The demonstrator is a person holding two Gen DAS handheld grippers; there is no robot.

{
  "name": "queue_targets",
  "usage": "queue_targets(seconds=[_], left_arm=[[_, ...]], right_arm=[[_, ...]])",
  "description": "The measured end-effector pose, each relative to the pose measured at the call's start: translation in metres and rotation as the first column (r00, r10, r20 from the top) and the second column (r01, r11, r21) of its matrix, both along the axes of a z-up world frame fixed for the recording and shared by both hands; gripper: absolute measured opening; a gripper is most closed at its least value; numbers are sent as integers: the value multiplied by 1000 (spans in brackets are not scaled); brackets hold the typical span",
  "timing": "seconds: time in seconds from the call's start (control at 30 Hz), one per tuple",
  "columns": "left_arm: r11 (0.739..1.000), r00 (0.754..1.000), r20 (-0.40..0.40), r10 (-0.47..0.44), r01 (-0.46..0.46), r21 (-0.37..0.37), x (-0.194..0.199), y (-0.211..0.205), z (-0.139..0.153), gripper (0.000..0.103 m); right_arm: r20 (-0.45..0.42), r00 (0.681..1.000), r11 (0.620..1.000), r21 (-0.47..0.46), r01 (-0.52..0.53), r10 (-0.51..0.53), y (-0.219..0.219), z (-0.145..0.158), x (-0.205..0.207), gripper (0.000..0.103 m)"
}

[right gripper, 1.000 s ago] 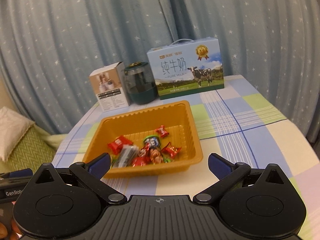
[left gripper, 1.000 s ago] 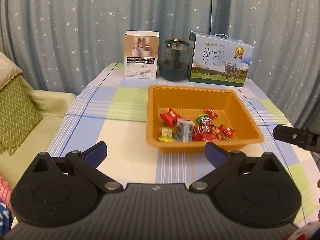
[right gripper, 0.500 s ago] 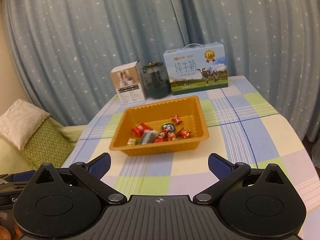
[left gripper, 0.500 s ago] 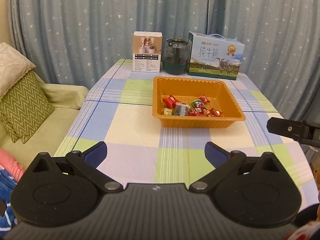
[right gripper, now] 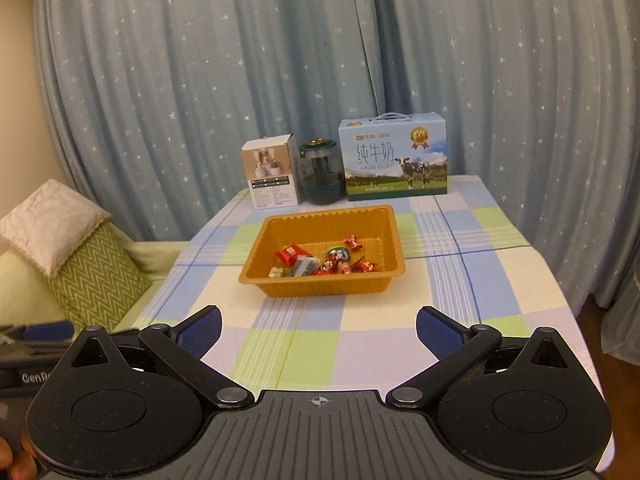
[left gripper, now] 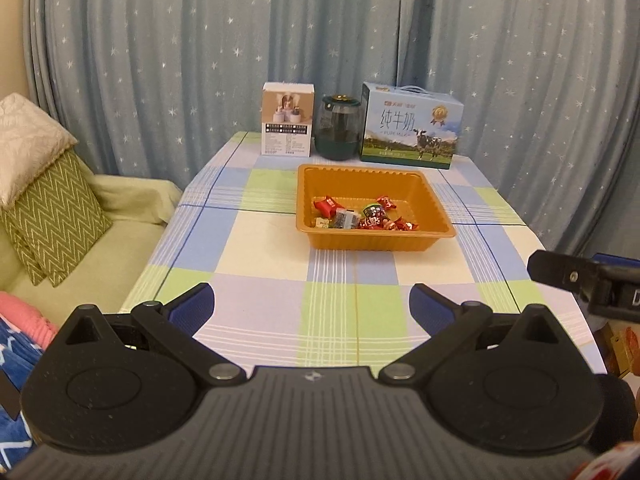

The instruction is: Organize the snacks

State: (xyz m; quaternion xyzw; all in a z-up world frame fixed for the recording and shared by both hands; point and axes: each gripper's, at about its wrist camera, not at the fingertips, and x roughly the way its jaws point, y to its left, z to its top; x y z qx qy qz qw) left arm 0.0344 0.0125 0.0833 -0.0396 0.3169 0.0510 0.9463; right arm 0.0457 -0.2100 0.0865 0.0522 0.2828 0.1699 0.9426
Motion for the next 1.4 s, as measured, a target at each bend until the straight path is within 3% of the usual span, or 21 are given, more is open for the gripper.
queue_targets(seconds=[0.67, 1.4], left_arm=[[1000, 999, 42, 25, -25, 0, -67, 1, 24, 103], [1000, 999, 52, -1, 2, -10, -73, -3, 26, 103]], right_arm=[[6, 1000, 999, -38, -27, 27, -2, 22, -77, 103], [11, 1000, 999, -50, -17, 18, -4, 22, -81, 103]])
